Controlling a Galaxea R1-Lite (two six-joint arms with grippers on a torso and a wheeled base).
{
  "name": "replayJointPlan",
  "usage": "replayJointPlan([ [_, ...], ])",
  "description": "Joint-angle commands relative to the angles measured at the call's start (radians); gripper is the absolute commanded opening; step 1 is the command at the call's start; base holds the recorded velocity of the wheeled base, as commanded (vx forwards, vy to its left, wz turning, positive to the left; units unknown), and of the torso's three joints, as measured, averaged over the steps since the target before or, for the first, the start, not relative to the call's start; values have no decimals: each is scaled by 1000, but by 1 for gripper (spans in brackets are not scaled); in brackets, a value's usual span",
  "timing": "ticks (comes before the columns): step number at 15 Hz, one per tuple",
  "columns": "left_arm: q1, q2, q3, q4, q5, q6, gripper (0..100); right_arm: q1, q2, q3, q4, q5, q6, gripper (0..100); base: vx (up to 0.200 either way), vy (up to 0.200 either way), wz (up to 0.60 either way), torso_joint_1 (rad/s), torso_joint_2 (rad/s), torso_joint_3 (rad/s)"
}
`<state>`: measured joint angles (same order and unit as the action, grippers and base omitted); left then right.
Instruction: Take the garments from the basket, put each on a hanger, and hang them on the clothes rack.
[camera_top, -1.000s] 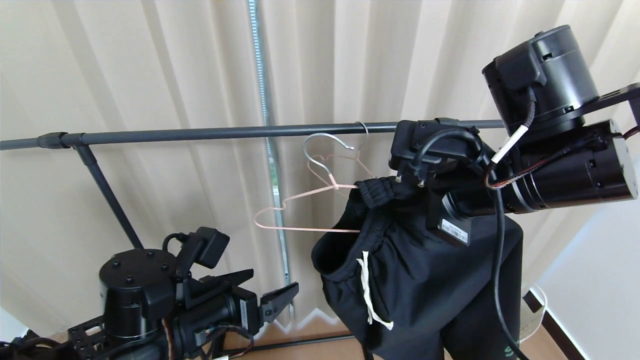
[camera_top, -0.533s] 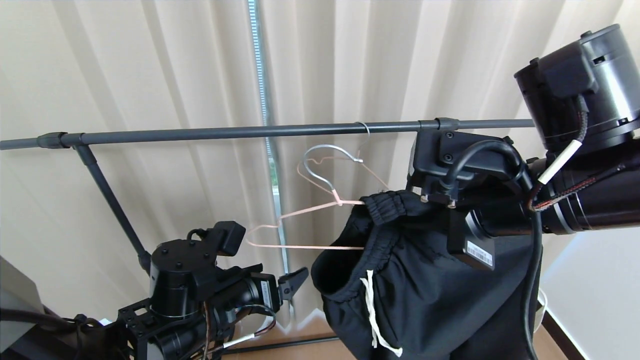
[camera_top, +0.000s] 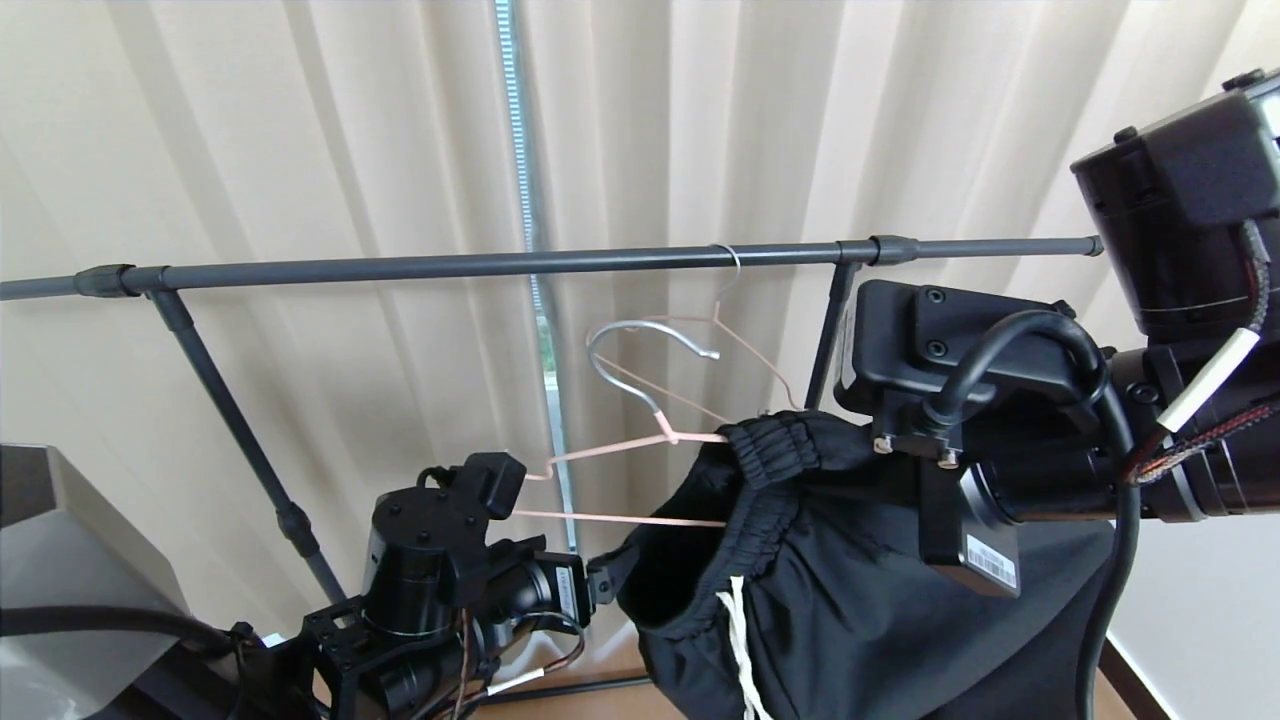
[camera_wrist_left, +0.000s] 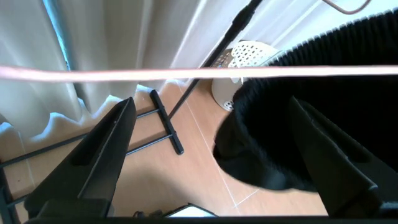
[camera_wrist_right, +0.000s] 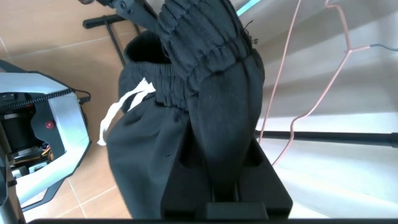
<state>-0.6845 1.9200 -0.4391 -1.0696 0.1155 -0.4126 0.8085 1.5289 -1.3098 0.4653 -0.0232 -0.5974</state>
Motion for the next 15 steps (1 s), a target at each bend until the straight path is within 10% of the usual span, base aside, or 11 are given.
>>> replayJointPlan([
  [1,-3,13,-1,0,1,0,100,14,-13,3,-1,0,1,0,0,0,0,0,0,0],
  [15,-44,-98,40,-3,36,40,100,-58,17,9,-31,0,5,0,0,0,0,0,0,0],
])
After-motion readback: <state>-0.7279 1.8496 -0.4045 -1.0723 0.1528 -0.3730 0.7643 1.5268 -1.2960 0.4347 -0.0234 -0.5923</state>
